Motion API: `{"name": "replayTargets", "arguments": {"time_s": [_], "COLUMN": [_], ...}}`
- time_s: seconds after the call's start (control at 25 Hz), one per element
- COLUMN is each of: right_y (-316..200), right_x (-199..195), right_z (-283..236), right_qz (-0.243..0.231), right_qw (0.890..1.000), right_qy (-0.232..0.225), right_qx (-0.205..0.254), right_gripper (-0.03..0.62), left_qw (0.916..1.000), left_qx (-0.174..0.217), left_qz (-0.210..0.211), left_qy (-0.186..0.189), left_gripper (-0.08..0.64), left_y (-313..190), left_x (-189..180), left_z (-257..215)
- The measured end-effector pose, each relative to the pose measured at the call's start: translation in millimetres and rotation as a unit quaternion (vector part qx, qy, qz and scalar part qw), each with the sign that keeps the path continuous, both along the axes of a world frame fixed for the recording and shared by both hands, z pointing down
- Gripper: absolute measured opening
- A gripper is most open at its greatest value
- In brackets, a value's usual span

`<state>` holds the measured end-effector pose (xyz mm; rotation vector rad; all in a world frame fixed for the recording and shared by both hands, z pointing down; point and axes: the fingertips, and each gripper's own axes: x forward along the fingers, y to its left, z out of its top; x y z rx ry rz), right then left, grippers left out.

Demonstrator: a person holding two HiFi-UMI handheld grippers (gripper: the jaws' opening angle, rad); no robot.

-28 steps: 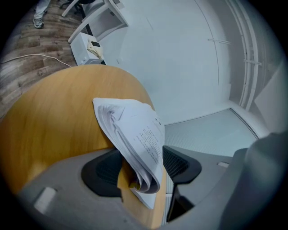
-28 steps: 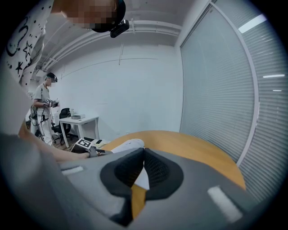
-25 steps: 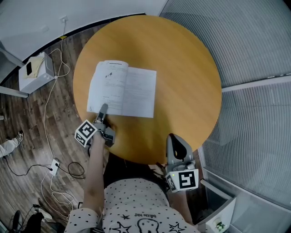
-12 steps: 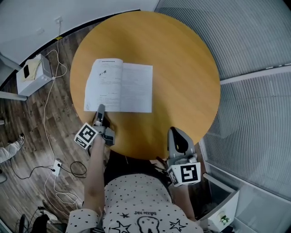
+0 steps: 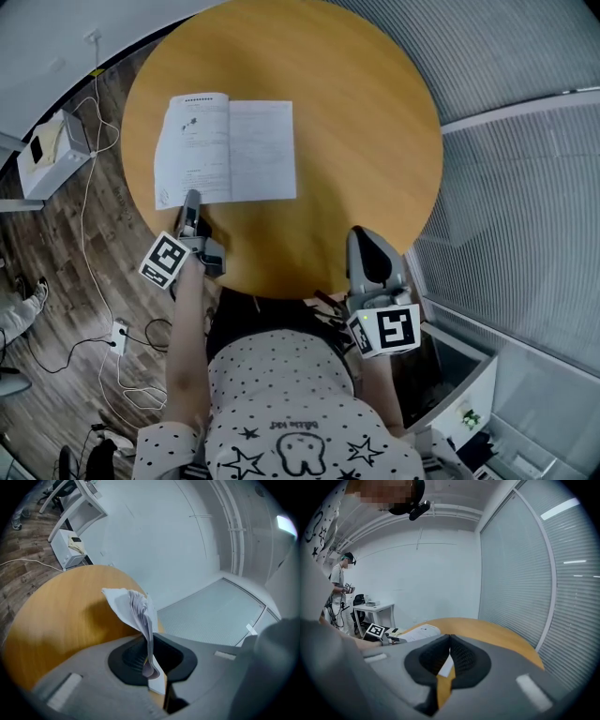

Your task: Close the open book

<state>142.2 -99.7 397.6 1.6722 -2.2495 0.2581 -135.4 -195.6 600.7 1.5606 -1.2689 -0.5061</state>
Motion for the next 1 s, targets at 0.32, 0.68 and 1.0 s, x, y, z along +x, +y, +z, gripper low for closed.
{"name": "replayTargets", "arguments": {"time_s": [0.32,0.68,1.0], "right_y": [8,6,7], "right_x": [11,7,16], "right_z": [0,-19,-30], "right_qz": [0.016,0.022,0.036], "right_qw": [1.000,0.999,0.998], "right_qy": [-0.009,-0.016,-0.019], "right_qx": [0.004,0.031,0.047], "right_gripper": [0.005,0.005,0.005], "left_qw": [0.9995,0.9979,0.9964], "left_qx": [-0.005,-0.008,-0.014], "left_qz": [0.006,0.015,0.031], "left_qy": [-0.031,-0.062,-0.077], "left_gripper": [0.035,0.035,0.035], "left_y": [0,1,-2], "left_x": [5,3,10], "left_z": [-1,-4,-6]}}
